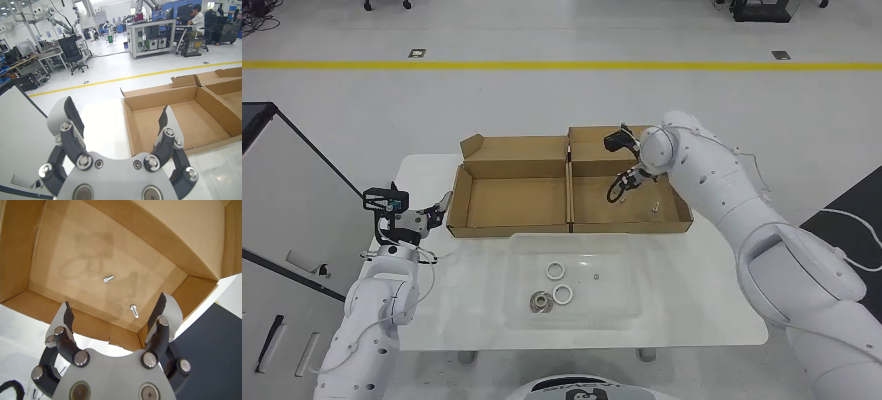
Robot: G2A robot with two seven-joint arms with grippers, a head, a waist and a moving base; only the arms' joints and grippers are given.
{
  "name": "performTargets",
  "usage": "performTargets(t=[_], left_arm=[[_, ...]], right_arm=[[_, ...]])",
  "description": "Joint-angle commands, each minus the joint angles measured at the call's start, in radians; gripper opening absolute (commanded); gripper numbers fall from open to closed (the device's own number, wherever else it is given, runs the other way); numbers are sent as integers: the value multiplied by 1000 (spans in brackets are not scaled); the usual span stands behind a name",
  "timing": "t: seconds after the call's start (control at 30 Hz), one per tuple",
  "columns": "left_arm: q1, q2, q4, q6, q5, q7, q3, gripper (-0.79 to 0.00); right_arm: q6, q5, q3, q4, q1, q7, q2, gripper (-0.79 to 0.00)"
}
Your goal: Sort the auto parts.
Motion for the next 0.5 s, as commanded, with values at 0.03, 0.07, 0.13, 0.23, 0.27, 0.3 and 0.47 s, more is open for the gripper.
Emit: performTargets(t=[0.03, 0.07, 0.13, 0.23, 0.27, 0.3, 0.47], left_arm=[[0, 0, 0, 0, 0, 0, 0, 0], [0, 0, 0, 0, 0, 0, 0, 0], [0, 0, 0, 0, 0, 0, 0, 0], [0, 0, 0, 0, 0, 0, 0, 0], [0, 0, 0, 0, 0, 0, 0, 0], [0, 0, 0, 0, 0, 0, 0, 0], [0, 0, 0, 0, 0, 0, 0, 0]], right_arm=[[-34, 20, 53, -90, -9, 54, 32, 0], [-53, 40, 77, -128, -17, 78, 43, 0], [-79, 58, 118, -218, -39, 137, 69, 0], [-72, 73, 193, -362, -88, 213, 109, 0], [-64, 72, 218, -411, -107, 239, 122, 0], [-56, 76, 244, -461, -129, 262, 134, 0], [-45, 68, 306, -680, -236, 282, 193, 0]])
